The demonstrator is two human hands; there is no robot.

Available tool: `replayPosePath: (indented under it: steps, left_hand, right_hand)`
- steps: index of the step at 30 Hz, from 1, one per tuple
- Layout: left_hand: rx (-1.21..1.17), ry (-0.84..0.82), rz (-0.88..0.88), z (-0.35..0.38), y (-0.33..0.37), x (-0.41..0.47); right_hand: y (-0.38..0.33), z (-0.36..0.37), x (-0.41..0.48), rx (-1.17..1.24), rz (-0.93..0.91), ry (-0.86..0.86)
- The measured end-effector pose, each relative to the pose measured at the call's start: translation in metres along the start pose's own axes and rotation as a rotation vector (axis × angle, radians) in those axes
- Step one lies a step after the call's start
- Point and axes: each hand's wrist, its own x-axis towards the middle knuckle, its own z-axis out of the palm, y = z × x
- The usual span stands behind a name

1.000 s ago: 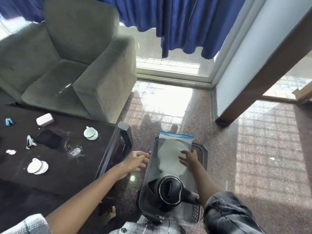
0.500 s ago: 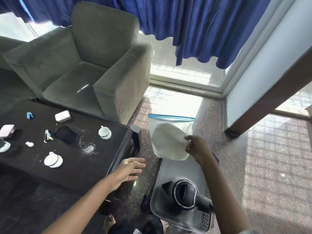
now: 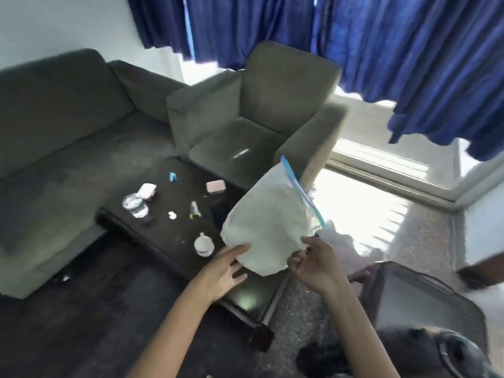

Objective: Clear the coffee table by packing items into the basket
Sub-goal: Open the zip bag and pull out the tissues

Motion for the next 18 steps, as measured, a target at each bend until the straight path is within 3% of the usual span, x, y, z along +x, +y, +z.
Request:
replayPosePath:
  steps: [6, 10, 14, 18]
  left_hand:
    - [-0.230, -0.098, 0.251, -0.091, 0.040, -0.041]
    - [-0.208, 0.025, 0.354, -0.146, 0.067, -0.045]
    - [-0.180, 0.062, 0.380, -0.185, 0.089, -0.040]
    - [-0.144, 0.091, 0.365, -0.223, 0.121, -0.024]
  right_hand:
    - [0.079, 0.073, 0.013, -0.291, 0.006, -0.095]
    - [0.093, 0.101, 0.025, -0.416, -0.141, -0.214]
    - [0.095, 0.131, 0.047, -0.320, -0.145, -0.274]
    - [0.101, 0.175, 0.083, -0.429, -0.231, -0.219]
